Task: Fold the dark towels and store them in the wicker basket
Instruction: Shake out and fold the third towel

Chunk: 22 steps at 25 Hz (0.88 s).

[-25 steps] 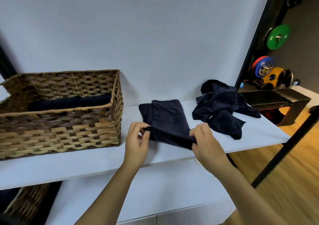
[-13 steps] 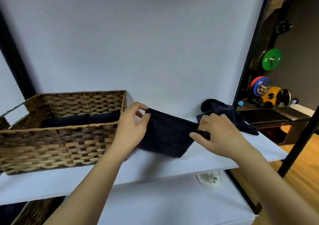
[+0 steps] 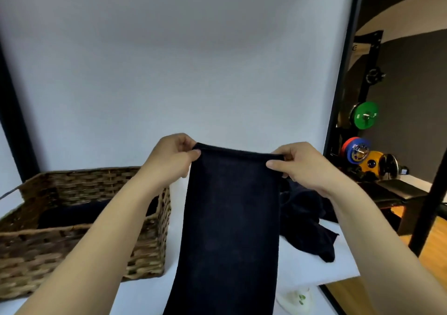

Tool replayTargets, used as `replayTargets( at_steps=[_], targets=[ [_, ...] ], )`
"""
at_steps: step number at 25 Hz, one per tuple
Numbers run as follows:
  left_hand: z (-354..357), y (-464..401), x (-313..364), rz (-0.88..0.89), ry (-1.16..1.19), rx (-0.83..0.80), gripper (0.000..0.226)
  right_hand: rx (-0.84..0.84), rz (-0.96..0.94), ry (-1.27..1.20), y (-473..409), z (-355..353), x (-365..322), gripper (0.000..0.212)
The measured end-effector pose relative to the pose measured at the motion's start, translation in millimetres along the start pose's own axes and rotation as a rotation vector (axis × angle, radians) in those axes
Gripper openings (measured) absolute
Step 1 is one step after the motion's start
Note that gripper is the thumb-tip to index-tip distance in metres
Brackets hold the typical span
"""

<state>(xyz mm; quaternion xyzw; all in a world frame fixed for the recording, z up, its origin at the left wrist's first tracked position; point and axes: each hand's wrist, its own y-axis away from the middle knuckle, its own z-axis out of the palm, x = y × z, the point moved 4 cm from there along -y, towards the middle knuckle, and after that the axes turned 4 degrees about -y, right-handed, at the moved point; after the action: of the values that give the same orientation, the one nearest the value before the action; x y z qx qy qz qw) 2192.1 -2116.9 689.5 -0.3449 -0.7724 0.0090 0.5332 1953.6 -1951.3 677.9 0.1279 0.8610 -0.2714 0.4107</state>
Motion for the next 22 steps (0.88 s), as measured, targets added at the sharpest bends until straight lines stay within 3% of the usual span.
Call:
replayTargets(
  at_steps=[3,8,13,16,19,22],
  targets=[
    [17,-27,-2,-0.095,0.036,-0.052,0.003,0.052,0.088,-0.118,-34,4,16,0.013],
    [20,-57,25,0.086,0.195,0.117,0.007,0.267,-0.126,-0.255,-68,-12,2,0.009],
    [64,0,-68,0.114,0.046,0.017,0.014,0.099,-0.104,-0.101,-23,32,82,0.014],
    [98,83,-165,0.144,-0.234,-0.197,0.024,-0.085,-0.028,0.086,65,87,160,0.047],
    [117,158,-219,0.340,-0.487,-0.317,0.023,-0.228,-0.035,0.238,151,130,206,0.075],
    [119,184,-223,0.434,-0.573,-0.303,0.021,-0.146,-0.110,0.374,181,138,206,0.059]
  ],
)
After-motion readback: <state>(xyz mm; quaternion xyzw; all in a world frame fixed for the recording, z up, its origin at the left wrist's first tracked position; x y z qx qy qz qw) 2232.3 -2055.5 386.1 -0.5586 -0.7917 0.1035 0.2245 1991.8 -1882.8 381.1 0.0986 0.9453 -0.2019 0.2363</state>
